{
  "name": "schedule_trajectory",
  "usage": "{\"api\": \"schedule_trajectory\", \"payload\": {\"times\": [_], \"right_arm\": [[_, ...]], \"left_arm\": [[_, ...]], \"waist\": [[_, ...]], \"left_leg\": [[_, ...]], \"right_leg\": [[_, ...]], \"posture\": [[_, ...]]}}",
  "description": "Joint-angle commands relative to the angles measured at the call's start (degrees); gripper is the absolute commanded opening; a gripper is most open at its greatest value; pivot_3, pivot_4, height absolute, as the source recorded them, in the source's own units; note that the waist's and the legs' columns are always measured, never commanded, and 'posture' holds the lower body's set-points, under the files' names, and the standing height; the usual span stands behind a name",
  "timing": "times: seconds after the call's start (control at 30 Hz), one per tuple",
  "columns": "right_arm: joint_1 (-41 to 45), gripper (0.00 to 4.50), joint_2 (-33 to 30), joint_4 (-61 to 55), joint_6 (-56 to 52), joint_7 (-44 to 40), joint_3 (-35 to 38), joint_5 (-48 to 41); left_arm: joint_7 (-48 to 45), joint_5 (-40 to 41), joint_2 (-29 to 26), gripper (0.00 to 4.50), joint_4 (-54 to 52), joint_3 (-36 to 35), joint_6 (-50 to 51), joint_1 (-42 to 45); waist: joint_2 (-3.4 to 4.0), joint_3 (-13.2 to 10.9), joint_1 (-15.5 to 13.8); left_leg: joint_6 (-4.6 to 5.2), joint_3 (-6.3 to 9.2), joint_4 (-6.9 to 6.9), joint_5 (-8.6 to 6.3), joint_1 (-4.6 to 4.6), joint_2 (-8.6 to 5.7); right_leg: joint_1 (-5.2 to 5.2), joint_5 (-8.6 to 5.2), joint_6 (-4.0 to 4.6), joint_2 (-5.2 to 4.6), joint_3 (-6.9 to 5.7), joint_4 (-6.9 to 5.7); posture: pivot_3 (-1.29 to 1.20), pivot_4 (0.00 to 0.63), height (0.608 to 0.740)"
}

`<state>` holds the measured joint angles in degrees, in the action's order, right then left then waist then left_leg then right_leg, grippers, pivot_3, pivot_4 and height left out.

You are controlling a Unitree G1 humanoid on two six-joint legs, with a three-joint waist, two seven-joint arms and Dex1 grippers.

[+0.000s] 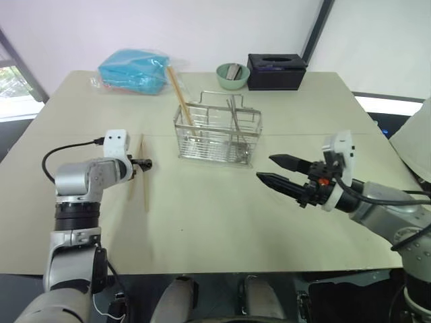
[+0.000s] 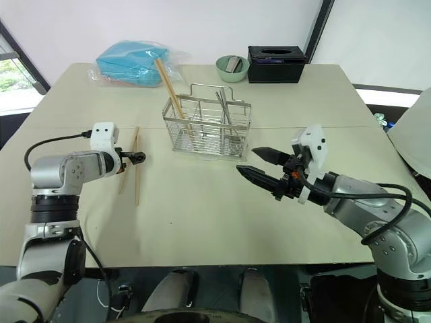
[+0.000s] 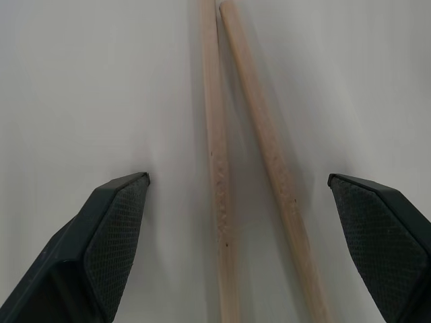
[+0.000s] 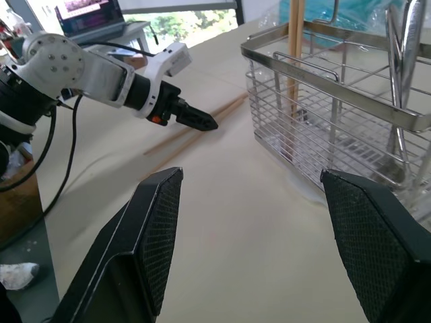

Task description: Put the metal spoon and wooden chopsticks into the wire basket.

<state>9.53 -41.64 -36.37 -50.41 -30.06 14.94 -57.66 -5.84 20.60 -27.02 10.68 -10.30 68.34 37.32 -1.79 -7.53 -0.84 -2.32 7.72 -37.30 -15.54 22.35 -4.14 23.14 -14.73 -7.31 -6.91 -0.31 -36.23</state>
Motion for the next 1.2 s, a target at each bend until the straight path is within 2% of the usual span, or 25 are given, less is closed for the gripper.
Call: {"api": "schedule_trajectory", "payload": {"times": [0.03,0.17,0.2,0.27,0.43,1.13,1.2], "right_arm": [[-0.2,3.34,-0.7,-0.8,0.9,0.3,2.1,-0.6],[-1.3,3.34,-0.7,-0.8,1.4,0.7,2.3,0.5],[-1.3,3.37,-0.7,-0.7,1.4,1.0,2.2,0.7],[-1.2,3.38,-0.5,-0.7,1.4,1.4,2.4,0.7],[-0.9,3.38,-0.3,-0.7,1.5,2.3,2.5,0.5],[0.9,3.38,0.6,0.6,2.3,3.5,1.1,1.0],[1.3,3.38,0.9,0.8,2.3,3.5,0.9,1.2]], "left_arm": [[-0.5,-1.6,0.4,4.5,2.8,0.3,-0.8,0.4],[-1.0,-2.4,0.7,4.5,4.6,0.0,-1.2,0.3],[-1.0,-2.5,0.9,4.25,5.1,-0.3,-1.2,0.4],[-1.3,-2.6,1.1,3.63,5.7,-0.4,-1.4,0.5],[-1.8,-3.5,1.8,1.25,7.0,-0.8,-1.9,1.5],[-2.2,-3.9,2.9,1.25,5.8,-5.3,-2.1,3.8],[-2.1,-4.0,3.0,1.77,5.5,-5.8,-2.0,3.9]], "waist": [[0.01,0.0,0.0],[0.11,0.1,0.0],[0.15,0.1,0.0],[0.25,0.2,0.0],[0.26,0.2,-0.2],[0.26,0.2,-0.2],[0.25,0.2,-0.2]], "left_leg": [[0.0,0.0,0.0,0.0,-0.02,0.01],[0.0,0.0,0.0,0.0,-0.03,0.01],[0.0,0.0,0.0,0.0,-0.03,0.01],[0.0,-0.01,0.0,0.0,-0.03,0.01],[0.0,0.0,-0.01,0.0,-0.03,-0.02],[0.01,0.02,0.0,0.0,-0.02,-0.03],[0.01,0.02,0.0,0.0,0.0,-0.03]], "right_leg": [[-0.02,0.0,0.0,0.0,0.0,0.0],[-0.02,0.0,0.0,0.0,0.0,0.0],[-0.02,0.0,0.0,0.0,0.0,0.0],[-0.03,0.0,0.0,0.0,0.0,0.0],[-0.03,0.0,-0.01,-0.03,0.0,0.0],[-0.05,0.0,-0.02,-0.04,-0.03,0.02],[-0.04,0.0,-0.02,-0.04,-0.04,0.03]], "posture": [[0.0,0.15,0.654],[0.0,0.15,0.654],[0.0,0.15,0.654],[0.0,0.15,0.654],[0.0,0.15,0.654],[0.0,0.15,0.654],[0.0,0.15,0.654]]}}
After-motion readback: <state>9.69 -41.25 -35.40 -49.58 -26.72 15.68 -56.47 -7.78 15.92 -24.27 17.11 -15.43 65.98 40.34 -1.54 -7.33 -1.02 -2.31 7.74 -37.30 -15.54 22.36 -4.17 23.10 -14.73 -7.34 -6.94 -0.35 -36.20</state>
